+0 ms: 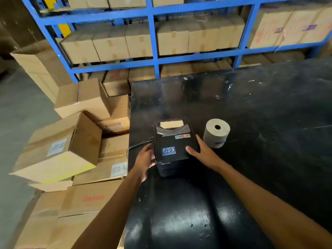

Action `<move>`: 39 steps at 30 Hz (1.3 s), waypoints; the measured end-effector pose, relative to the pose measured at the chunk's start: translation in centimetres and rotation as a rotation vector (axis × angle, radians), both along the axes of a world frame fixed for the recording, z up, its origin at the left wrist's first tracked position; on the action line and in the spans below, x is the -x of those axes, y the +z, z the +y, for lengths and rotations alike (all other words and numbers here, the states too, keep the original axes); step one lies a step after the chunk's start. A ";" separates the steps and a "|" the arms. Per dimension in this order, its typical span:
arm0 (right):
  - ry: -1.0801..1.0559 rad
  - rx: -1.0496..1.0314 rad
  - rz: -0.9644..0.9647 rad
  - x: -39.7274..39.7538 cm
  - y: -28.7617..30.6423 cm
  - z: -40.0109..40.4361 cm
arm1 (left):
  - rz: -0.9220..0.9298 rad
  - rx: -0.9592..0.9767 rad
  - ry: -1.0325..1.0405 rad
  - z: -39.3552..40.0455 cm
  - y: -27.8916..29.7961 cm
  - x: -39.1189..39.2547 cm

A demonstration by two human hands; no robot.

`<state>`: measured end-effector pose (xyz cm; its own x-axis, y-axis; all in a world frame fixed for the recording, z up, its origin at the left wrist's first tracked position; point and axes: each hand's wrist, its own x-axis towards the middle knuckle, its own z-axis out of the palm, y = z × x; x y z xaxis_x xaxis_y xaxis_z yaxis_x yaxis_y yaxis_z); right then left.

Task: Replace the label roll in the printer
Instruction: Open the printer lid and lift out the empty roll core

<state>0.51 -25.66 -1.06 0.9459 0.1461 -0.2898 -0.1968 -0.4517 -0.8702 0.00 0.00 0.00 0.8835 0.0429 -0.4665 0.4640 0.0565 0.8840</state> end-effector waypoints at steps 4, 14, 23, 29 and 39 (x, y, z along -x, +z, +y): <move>0.102 -0.063 -0.071 1.8 -1.9 -0.6 | 0.004 -0.016 -0.147 0.3 -2.3 1.6; -0.136 0.081 -0.138 2.8 -4.6 0.5 | -0.116 -0.069 -0.252 -0.9 -5.1 1.8; -0.235 0.074 -0.139 3.3 -5.9 1.0 | -0.117 -0.094 -0.281 0.0 -6.3 1.4; -0.226 0.091 -0.121 3.0 -6.3 0.9 | -0.111 -0.070 -0.258 0.4 -7.0 1.5; -0.128 0.092 -0.107 2.5 -5.7 0.0 | -0.118 -0.071 -0.240 0.1 -7.1 1.6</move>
<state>-1.99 -25.66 -6.74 0.9812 0.0007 -0.1929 -0.1659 -0.5075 -0.8456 -1.57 0.10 -7.09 0.9204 -0.1453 -0.3629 0.3502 -0.1062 0.9306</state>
